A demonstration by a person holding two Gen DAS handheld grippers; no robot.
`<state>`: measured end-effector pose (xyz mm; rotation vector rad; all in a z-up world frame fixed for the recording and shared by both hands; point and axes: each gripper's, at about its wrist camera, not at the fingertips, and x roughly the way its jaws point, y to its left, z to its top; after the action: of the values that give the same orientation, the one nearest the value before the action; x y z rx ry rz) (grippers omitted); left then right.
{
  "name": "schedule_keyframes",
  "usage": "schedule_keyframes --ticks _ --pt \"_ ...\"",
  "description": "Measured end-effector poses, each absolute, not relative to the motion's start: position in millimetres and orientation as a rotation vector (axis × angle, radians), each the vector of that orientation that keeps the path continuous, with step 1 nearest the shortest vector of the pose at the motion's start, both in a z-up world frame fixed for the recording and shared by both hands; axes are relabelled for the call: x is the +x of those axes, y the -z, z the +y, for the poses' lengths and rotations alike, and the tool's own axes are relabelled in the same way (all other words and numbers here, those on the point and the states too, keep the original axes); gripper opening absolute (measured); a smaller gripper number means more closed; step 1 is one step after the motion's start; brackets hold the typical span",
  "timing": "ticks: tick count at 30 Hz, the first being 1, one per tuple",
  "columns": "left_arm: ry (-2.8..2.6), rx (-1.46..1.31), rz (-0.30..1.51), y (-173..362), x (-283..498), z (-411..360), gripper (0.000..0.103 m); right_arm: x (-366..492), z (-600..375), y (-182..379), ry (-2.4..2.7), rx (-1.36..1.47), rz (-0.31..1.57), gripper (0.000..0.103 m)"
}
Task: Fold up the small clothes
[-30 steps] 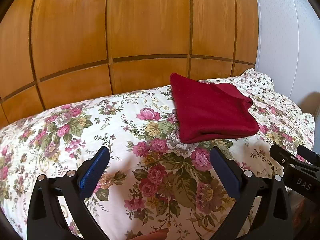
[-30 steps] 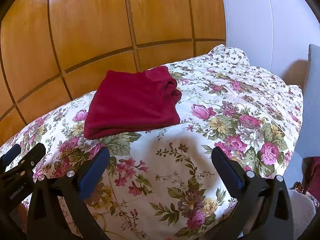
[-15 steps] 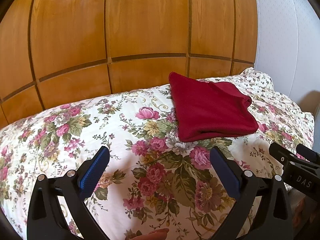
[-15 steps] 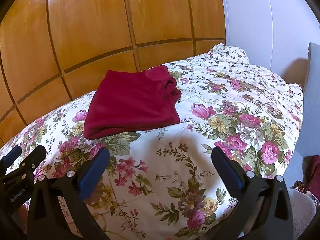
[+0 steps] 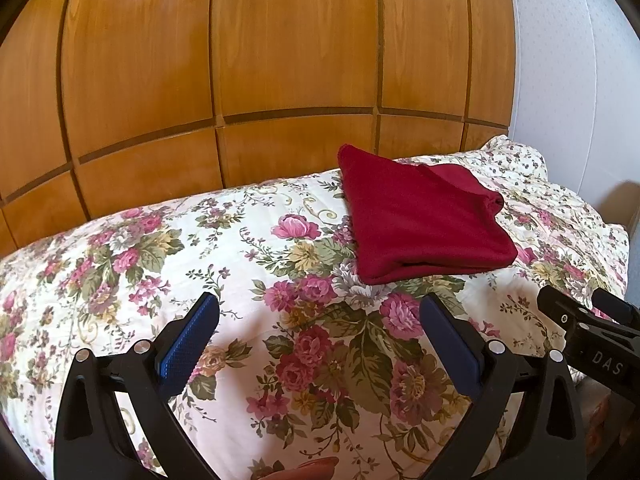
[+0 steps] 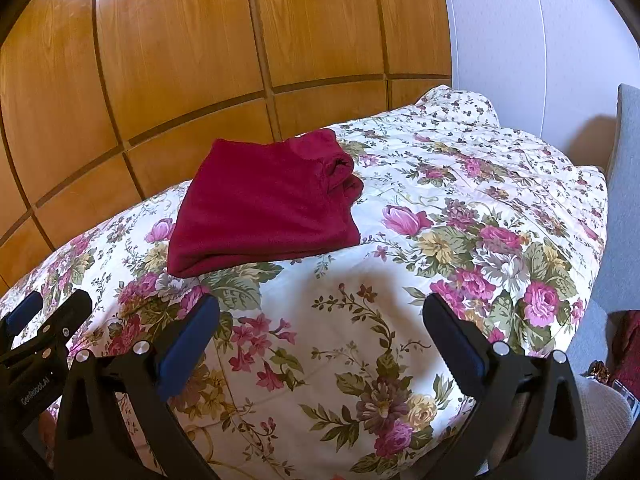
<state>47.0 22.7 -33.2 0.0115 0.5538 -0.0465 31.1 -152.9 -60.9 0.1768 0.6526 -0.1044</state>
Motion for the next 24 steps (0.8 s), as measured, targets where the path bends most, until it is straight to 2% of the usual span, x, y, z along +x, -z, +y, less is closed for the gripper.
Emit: schedule_keyframes --ticks 24 --pt "0.086 0.023 0.582 40.6 50.7 20.6 0.099 33.6 -153.4 66.3 0.102 0.203 0.672 0.101"
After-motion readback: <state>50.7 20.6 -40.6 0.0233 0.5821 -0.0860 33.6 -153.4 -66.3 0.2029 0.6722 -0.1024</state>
